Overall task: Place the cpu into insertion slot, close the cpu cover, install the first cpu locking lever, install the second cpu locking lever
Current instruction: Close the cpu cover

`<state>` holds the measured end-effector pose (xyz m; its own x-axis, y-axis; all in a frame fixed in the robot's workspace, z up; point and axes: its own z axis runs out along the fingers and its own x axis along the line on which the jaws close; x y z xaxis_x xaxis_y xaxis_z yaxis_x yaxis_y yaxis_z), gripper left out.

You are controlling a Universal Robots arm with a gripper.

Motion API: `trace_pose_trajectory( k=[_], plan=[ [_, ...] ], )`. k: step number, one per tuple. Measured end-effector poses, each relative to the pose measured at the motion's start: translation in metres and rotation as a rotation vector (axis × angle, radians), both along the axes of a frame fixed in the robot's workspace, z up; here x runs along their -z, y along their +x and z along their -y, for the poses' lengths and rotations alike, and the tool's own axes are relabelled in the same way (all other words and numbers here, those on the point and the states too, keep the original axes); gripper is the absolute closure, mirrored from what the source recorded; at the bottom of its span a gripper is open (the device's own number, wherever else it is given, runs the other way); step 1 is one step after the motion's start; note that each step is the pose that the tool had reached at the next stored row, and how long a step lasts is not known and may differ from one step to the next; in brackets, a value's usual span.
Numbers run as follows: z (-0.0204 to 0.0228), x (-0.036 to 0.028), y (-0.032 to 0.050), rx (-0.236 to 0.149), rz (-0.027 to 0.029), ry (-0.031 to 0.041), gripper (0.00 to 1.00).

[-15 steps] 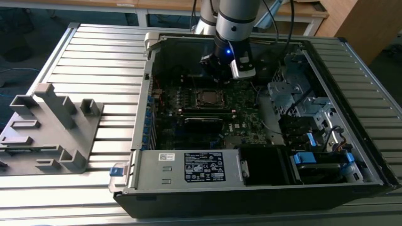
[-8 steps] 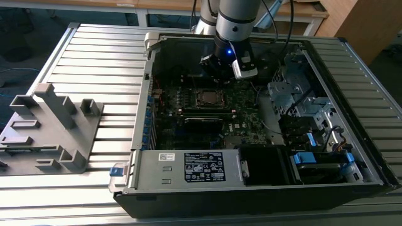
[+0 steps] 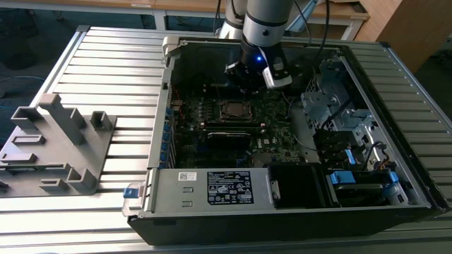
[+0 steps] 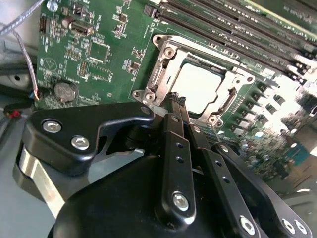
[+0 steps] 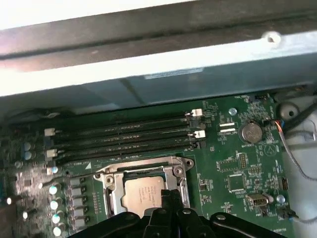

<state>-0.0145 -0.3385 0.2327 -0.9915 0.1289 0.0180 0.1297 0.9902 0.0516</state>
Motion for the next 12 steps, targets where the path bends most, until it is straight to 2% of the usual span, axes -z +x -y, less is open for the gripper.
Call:
trace_pose_trajectory(
  k=[12],
  plan=[
    [0.0, 0.0012, 0.0, -0.204, 0.0, -0.0001, 0.89]
  ],
)
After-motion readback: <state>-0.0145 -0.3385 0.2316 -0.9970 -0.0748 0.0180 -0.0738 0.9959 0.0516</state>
